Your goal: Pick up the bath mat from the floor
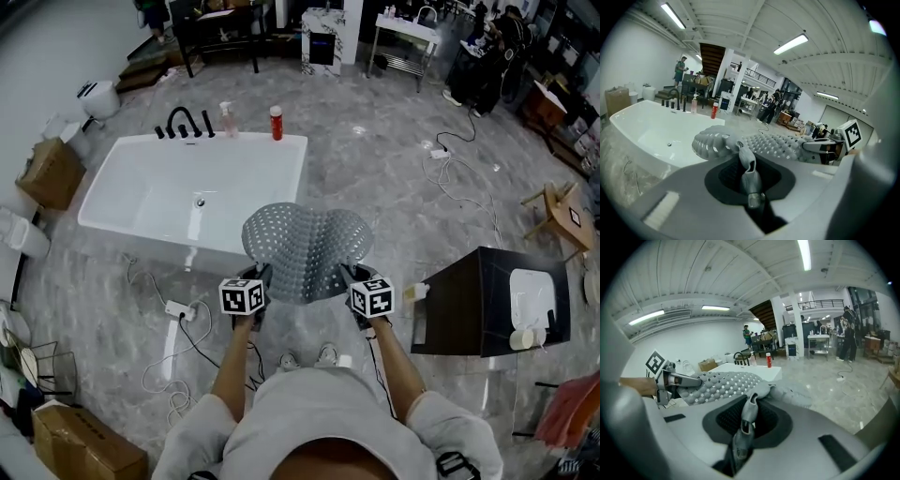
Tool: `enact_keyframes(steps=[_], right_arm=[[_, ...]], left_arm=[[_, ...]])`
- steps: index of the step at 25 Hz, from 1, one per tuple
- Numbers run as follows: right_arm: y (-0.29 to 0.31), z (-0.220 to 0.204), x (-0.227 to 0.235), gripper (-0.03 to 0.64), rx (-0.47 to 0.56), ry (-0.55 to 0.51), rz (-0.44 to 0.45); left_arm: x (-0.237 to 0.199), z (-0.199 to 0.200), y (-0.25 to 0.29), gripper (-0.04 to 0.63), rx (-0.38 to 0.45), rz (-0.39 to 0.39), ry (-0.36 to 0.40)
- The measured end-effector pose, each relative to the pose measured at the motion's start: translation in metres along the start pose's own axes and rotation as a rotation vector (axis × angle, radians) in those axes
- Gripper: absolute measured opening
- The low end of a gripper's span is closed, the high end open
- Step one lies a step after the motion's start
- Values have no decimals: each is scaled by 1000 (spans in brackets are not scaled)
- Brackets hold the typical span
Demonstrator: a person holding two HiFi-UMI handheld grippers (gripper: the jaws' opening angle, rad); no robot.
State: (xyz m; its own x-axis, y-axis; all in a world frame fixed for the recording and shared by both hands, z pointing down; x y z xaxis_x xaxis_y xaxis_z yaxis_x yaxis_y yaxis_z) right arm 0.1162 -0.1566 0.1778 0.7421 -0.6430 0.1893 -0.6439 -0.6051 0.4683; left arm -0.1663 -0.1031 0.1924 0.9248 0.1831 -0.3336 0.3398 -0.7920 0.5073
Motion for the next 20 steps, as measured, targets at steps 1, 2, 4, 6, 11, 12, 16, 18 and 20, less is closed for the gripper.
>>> enact_keyframes(steps=[1,2,4,6,11,12,16,18,20], right_arm=[[-1,5,1,49,15,0,-3],[-1,13,4,49,31,-5,-7],[-3,26,6,49,54,-17,-13],[-6,33,7,49,73,-24,-19],[-11,57,13,49,117,-58,-26],[-12,59,14,49,122,-60,-26],[-14,68,14,49,142,-71,-28],[-15,70,15,49,148,-69,-30],[-16,70,17,49,151,-66,-30]], left_arm=[[1,7,0,49,13,-3,10],[2,16,1,48,29,-6,19],[6,30,1,48,52,-13,33],[8,37,0,49,63,-18,48],[18,60,2,49,103,-28,71],[20,62,2,49,107,-30,75],[26,76,1,49,127,-35,93],[28,80,1,49,136,-35,99],[31,82,3,49,142,-37,102]])
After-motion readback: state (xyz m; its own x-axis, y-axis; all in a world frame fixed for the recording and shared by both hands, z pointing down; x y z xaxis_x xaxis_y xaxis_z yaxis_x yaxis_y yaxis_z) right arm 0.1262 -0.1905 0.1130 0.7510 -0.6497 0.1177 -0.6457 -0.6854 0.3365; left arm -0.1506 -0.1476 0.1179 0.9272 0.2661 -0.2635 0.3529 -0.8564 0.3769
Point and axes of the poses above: the fingertips, and each gripper's own axes: y forward along the fingers, x to its right, z out of its top, the point moved 8 cm from there along -y, backward along the fingers, and after that the axes turned 3 degrees about x, right-handed, at the moved point
